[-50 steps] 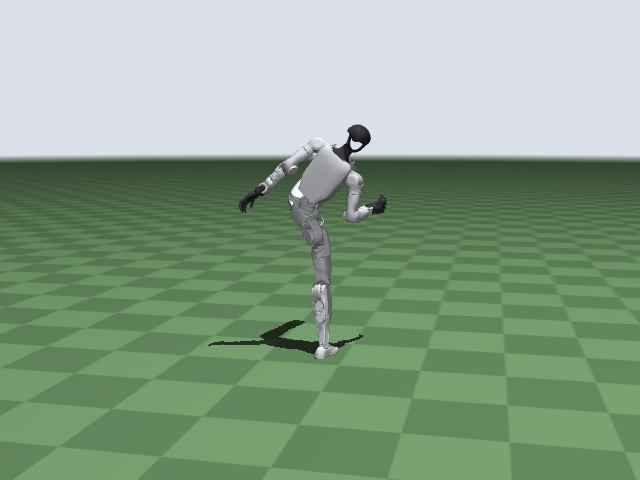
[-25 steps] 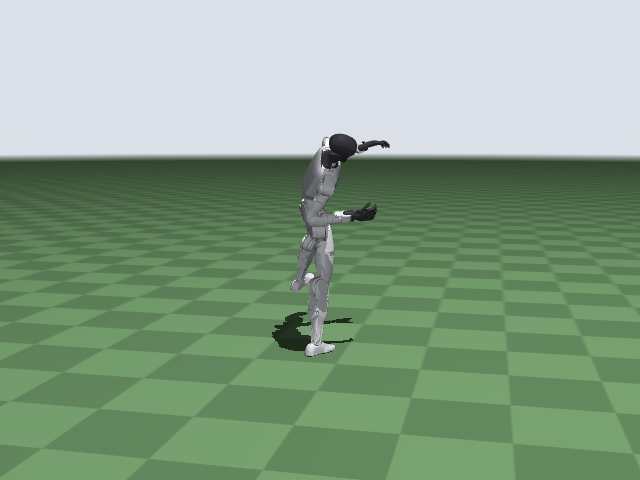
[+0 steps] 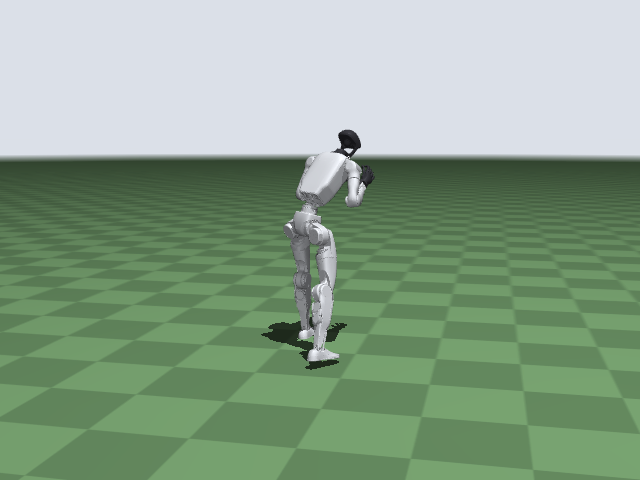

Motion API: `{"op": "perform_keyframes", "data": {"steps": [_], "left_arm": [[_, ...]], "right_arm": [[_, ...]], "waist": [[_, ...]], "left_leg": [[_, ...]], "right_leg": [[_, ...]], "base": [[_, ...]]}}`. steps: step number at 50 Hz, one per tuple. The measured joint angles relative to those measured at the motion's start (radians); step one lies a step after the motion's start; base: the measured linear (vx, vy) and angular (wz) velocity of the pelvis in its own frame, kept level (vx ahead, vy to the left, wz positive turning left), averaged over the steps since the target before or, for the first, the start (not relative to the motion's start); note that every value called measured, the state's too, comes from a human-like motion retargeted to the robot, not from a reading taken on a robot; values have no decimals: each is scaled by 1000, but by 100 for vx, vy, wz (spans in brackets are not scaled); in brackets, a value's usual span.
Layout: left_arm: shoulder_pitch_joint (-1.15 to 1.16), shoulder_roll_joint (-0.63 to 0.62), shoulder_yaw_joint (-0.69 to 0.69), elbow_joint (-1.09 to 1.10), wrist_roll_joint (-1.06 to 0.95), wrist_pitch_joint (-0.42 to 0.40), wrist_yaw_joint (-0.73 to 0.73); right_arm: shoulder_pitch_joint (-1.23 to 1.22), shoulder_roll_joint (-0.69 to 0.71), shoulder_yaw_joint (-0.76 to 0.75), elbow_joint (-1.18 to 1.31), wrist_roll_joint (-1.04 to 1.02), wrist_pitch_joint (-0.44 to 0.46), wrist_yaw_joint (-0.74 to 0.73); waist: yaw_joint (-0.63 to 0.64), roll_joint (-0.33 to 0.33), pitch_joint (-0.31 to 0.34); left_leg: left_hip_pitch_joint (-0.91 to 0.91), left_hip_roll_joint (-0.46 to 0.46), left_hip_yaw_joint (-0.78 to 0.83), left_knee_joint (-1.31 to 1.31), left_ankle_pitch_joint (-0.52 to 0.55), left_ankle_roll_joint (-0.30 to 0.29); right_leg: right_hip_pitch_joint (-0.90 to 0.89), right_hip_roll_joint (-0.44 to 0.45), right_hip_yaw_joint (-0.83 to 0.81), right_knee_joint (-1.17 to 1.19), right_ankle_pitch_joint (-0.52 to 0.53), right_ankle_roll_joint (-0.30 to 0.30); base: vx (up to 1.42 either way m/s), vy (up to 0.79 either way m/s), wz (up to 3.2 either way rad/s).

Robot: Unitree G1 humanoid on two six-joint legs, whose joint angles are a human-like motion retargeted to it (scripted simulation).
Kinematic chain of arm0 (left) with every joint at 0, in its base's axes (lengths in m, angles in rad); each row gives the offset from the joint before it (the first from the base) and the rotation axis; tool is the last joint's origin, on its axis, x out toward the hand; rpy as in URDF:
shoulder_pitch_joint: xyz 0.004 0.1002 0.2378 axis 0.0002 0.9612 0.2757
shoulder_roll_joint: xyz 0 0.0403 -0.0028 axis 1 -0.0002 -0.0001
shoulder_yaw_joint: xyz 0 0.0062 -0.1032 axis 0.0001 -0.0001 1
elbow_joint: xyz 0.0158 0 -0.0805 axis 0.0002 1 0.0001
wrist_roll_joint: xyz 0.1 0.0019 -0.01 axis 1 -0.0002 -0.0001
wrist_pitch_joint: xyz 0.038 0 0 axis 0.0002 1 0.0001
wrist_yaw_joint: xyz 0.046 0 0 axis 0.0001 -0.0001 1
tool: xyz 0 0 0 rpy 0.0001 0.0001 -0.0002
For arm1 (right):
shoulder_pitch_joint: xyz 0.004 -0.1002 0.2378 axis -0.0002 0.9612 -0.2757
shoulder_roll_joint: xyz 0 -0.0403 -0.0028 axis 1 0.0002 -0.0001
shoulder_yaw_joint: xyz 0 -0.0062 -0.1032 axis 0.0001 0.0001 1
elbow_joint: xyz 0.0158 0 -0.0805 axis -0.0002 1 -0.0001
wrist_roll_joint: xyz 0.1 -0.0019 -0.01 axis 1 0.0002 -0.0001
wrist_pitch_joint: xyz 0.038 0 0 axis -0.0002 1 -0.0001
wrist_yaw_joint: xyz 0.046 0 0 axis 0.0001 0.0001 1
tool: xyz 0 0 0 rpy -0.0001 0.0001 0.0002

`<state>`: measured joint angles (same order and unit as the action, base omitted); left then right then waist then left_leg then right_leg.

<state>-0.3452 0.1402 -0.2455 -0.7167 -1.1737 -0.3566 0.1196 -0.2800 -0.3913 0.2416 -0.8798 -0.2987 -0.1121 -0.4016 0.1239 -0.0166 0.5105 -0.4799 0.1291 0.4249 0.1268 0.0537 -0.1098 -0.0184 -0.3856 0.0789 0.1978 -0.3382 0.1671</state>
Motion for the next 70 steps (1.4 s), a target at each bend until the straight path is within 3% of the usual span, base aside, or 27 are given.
{"op": "perform_keyframes", "data": {"steps": [3, 6, 8, 10, 13, 15, 18, 21, 24, 27, 30, 32, 36, 38, 40, 42, 45, 47, 49, 52, 55, 58, 60, 62, 65, 68, 70], "left_arm": [[125, 54, -99, 4, -295, 32, -130], [235, 75, -136, 24, -442, 84, -248], [303, 78, -121, 40, -502, 99, -290], [386, 97, -83, 69, -473, 88, -301], [489, 185, -19, 129, -387, 50, -313], [540, 254, 13, 140, -340, 57, -314], [520, 270, 39, 108, -186, 51, -264], [373, 244, 81, 47, 197, -15, -70], [10, 212, 52, 29, 555, -90, 229], [-517, 287, 19, 155, 833, -25, 372], [-1080, 464, -124, 530, 1087, 156, 339], [-1445, 513, -390, 947, 1244, 265, 333], [-1899, 339, -984, 1843, 1327, 399, 180], [-1952, 292, -1091, 2065, 1340, 430, 23], [-1956, 330, -1039, 2053, 1336, 429, 13], [-1889, 454, -927, 1810, 1250, 375, 207], [-1628, 629, -745, 1335, 1046, 191, 541], [-1325, 688, -576, 1058, 987, 84, 595], [-925, 686, -349, 841, 873, 17, 494], [-296, 540, -34, 693, 591, -11, 252], [234, 297, 196, 695, 479, -9, 157], [622, 84, 411, 672, 364, -33, 81], [789, -18, 517, 623, 122, -78, 78], [898, -29, 565, 577, -19, -37, -40], [965, 44, 550, 566, 71, 36, -108], [908, 134, 456, 589, 227, 91, -112], [810, 188, 363, 651, 273, 105, -71]], "right_arm": [[-272, -96, 44, 42, -82, 61, 6], [-632, -318, 164, 154, -181, 125, 14], [-953, -474, 335, 343, -231, 173, 4], [-1354, -549, 631, 696, -268, 220, -74], [-1779, -442, 1081, 1429, -234, 274, -37], [-1837, -373, 1158, 1829, -103, 283, 169], [-1883, -331, 1084, 2149, 116, 317, 177], [-1831, -412, 924, 1907, 272, 245, 20], [-1677, -452, 839, 1541, 267, 153, -160], [-1445, -414, 721, 1235, 203, 104, -209], [-1136, -300, 549, 1006, 215, 50, -97], [-929, -221, 486, 901, 221, 25, -62], [-553, -97, 450, 830, 246, 14, -69], [-387, -66, 428, 825, 269, 23, -18], [-229, -74, 371, 796, 302, 7, 43], [-101, -97, 332, 742, 316, -11, 64], [7, -122, 326, 682, 309, -26, 47], [38, -134, 331, 659, 293, -30, 54], [57, -148, 328, 649, 270, -36, 64], [73, -161, 295, 653, 208, -47, 79], [126, -138, 191, 648, 148, -75, 88], [255, -83, 25, 628, 115, -95, 24], [354, -50, -77, 609, 111, -98, -68], [444, -44, -151, 588, 130, -109, -81], [538, -89, -224, 533, 178, -144, -68], [554, -173, -257, 461, 198, -168, -41], [521, -228, -257, 435, 214, -171, -32]], "waist": [[122, -50, 4], [238, -78, 0], [310, -97, 0], [369, -119, -2], [468, -150, -3], [545, -194, -2], [637, -193, 6], [632, -198, 6], [558, -222, -6], [441, -270, -43], [304, -326, -99], [241, -350, -120], [173, -360, -115], [139, -359, -104], [115, -364, -107], [103, -381, -101], [108, -410, -91], [128, -424, -82], [161, -424, -73], [212, -412, -66], [242, -391, -70], [242, -367, -100], [237, -337, -113], [237, -296, -143], [205, -176, -167], [130, -46, -215], [57, -4, -243]], "left_leg": [[-46, -34, -92, -18, 13, 3], [-67, -76, -171, -55, 30, 7], [-82, -102, -212, -76, 37, -3], [-91, -128, -238, -105, 47, -14], [-95, -148, -250, -132, 45, -28], [-98, -151, -248, -134, 29, -26], [-96, -149, -242, -132, 12, -18], [-84, -147, -247, -102, -8, 2], [-55, -144, -247, -61, -30, 17], [-32, -136, -243, -25, -47, 25], [-37, -120, -255, 20, -72, 32], [-40, -102, -265, 40, -93, 37], [-29, -65, -286, 20, -97, 12], [-29, -72, -289, 3, -87, 9], [-49, -91, -286, -3, -83, 28], [-77, -130, -271, 16, -98, 65], [-137, -178, -249, 88, -142, 102], [-173, -194, -235, 155, -184, 113], [-190, -196, -222, 222, -233, 132], [-170, -185, -215, 281, -289, 152], [-73, -166, -250, 252, -302, 112], [36, -143, -342, 189, -284, 45], [98, -125, -415, 171, -278, 15], [144, -94, -471, 165, -270, -16], [243, -24, -563, 159, -252, -81], [316, 50, -653, 178, -243, -143], [362, 17, -700, 196, -227, -152]], "right_leg": [[31, 32, -102, 1, 39, -11], [84, 66, -167, -46, 96, -14], [105, 86, -175, -79, 130, -13], [111, 93, -167, -102, 155, -2], [109, 95, -128, -127, 199, 22], [100, 92, -92, -140, 234, 35], [89, 90, -43, -150, 295, 59], [106, 102, 13, -156, 365, 66], [136, 121, 77, -143, 428, 70], [157, 144, 126, -122, 475, 78], [161, 169, 164, -111, 510, 86], [154, 185, 191, -105, 526, 93], [140, 221, 178, -94, 547, 95], [138, 217, 147, -97, 549, 95], [130, 201, 107, -103, 543, 95], [122, 156, 64, -102, 520, 94], [114, 83, -34, -102, 483, 80], [126, 48, -100, -119, 473, 66], [146, 28, -144, -133, 482, 53], [164, 22, -198, -109, 522, 36], [166, 68, -215, 22, 514, -9], [58, 216, -100, 417, 299, -68], [-39, 299, -117, 739, 142, -124], [-169, 324, -197, 1066, 3, -214], [-351, 392, -301, 1492, -161, -321], [-621, 478, -392, 1854, -277, -322], [-830, 478, -381, 2068, -351, -243]], "base": [[31, 1, 184], [33, 1, 184], [32, 0, 151], [31, 0, 115], [29, 1, 56], [27, 1, 10], [25, 2, -5], [23, 3, 14], [20, 2, 22], [14, -1, 18], [9, -2, 4], [5, -3, -24], [2, -7, -22], [0, 0, 0], [-2, 10, 21], [-1, 17, 15], [2, 13, 2], [10, 10, -15], [18, 12, -34], [29, 15, -39], [40, 18, 3], [43, 15, 85], [38, 9, 121], [33, 5, 113], [27, 4, 131], [23, 6, 151], [23, 24, 203]]}}
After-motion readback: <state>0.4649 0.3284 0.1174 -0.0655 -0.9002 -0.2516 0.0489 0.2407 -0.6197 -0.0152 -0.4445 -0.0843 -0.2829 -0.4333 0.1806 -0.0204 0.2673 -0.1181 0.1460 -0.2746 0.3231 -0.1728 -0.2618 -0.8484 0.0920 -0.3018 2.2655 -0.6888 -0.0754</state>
